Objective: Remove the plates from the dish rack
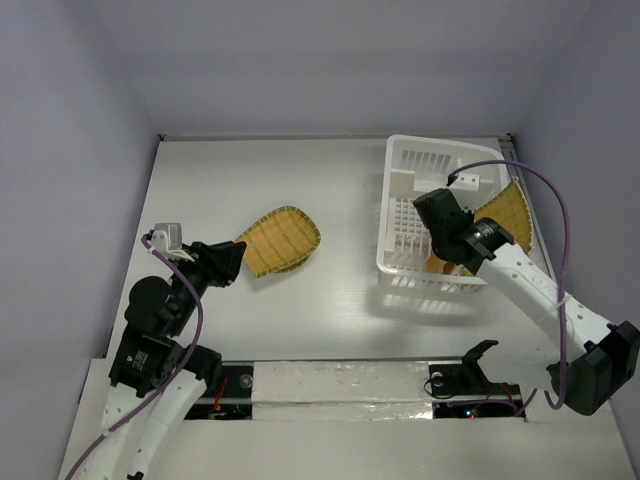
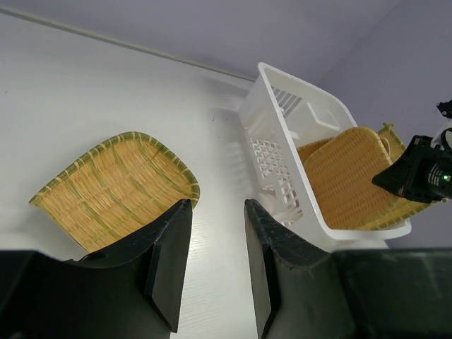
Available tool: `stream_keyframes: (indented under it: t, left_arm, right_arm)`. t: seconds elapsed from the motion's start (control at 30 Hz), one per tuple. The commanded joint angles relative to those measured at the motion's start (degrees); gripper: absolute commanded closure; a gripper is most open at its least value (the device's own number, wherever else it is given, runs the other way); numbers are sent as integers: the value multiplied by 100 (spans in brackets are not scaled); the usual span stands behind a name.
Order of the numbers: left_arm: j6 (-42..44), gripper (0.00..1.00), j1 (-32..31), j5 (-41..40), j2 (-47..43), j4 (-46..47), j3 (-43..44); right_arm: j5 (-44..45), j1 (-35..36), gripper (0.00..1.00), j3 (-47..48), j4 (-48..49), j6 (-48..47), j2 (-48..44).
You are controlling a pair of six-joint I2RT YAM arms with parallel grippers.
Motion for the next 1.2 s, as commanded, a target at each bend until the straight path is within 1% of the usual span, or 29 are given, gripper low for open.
stream_keyframes:
  t: [0.0, 0.03, 0.13, 0.2, 0.33, 0.5, 0.63, 0.73, 0.83, 0.9, 1.03, 1.07, 1.1, 1.13, 1.17]
  left_arm:
    - [-13, 67, 14, -17, 6, 202, -12]
    - [-14, 67, 14, -8, -3, 211, -12]
    - [-22, 67, 14, -8, -3, 202, -12]
    - [-14, 67, 14, 1, -3, 202, -21]
    - [-14, 67, 14, 19, -3, 220, -21]
    - [-14, 67, 14, 45, -3, 229, -29]
    - [-14, 67, 67, 54, -3, 237, -29]
    - [-31, 67, 67, 45, -3, 229, -29]
    - [-22, 67, 67, 45, 6, 237, -29]
    - [-31, 67, 67, 45, 23, 229, -29]
    - [-22, 67, 67, 45, 32, 246, -29]
    - [-22, 67, 67, 62, 32, 237, -29]
    - [-22, 67, 119, 63, 41, 237, -29]
    - [-22, 67, 120, 71, 41, 246, -29]
    - [-14, 67, 120, 80, 50, 246, -38]
  right_arm:
    - [306, -34, 88, 337, 102, -40, 23]
    - [350, -34, 92, 434, 85, -109, 23]
    - [359, -34, 98, 557, 84, -338, 15]
    - [403, -34, 100, 663, 84, -487, -20]
    - [587, -34, 100, 891, -3, -663, -117]
    - [570, -34, 100, 1259, -39, -839, -389]
    - [351, -34, 100, 1663, 58, -989, -757]
    - [131, -34, 100, 1876, 304, -1042, -970]
    - [-473, -34, 100, 1990, 734, -1086, -1224]
    - [-677, -34, 100, 1973, 1032, -1051, -1338]
    - [-1423, -34, 100, 1701, 1656, -683, -1514]
    - [-1860, -34, 100, 1604, 2067, -577, -1549]
    - [-2117, -34, 100, 1325, 2332, -445, -1593]
    - [-2676, -34, 100, 1183, 2587, -174, -1585]
    - [-2917, -34, 100, 1034, 3120, -41, -1550]
